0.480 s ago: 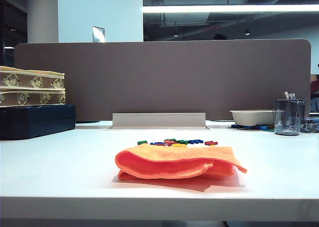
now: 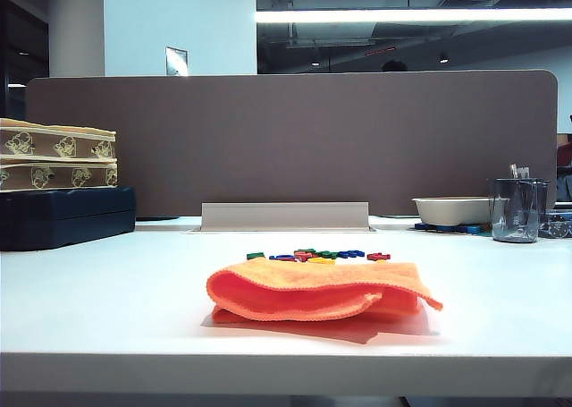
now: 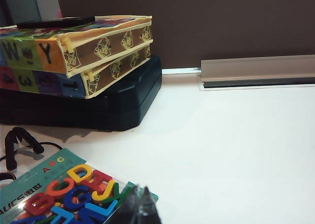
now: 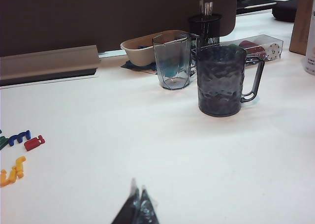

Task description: Use an orange cloth to wipe the letter magnets on the table away for a distance.

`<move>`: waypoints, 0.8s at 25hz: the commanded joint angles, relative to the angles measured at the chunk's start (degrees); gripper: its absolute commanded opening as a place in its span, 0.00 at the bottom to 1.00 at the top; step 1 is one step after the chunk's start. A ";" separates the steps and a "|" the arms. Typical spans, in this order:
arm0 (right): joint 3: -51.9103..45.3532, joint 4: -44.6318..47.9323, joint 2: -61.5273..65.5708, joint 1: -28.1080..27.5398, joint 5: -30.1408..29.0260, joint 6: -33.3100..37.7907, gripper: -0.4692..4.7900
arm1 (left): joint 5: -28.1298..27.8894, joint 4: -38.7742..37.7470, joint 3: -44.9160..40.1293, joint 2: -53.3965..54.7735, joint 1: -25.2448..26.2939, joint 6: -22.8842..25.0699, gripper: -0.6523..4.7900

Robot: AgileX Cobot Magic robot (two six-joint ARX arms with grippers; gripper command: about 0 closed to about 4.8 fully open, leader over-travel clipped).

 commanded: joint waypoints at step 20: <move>8.13 3.06 0.52 0.00 -8.98 -0.26 0.20 | 4.20 5.40 0.24 0.02 -0.02 -0.17 0.11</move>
